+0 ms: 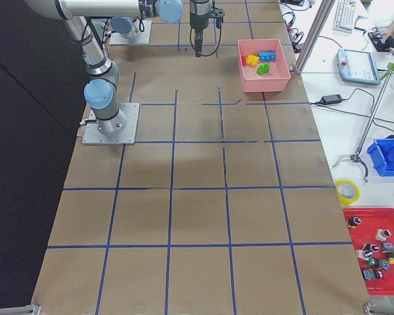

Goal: Put all blocks into box

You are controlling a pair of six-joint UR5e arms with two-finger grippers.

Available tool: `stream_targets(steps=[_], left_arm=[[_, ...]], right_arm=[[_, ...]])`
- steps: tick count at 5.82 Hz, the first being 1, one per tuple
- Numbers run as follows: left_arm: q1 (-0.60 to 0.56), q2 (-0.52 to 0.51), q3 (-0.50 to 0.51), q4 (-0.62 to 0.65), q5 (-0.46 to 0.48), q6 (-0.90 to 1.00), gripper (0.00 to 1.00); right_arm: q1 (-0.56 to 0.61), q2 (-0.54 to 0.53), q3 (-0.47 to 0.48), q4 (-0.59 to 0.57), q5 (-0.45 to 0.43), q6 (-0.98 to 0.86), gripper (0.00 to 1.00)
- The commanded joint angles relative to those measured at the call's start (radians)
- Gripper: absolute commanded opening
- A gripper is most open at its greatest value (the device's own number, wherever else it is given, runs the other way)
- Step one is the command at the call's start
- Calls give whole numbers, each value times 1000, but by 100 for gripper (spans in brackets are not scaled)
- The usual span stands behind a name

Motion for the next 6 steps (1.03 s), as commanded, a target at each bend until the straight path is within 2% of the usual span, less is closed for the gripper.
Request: stream_targets(steps=[1, 6], left_arm=[[0, 1, 15, -2, -18, -11, 100], [0, 22, 9, 9, -2, -27, 100]], right_arm=[[0, 0, 2, -3, 2, 0, 100], [-1, 14, -3, 2, 0, 0, 100]])
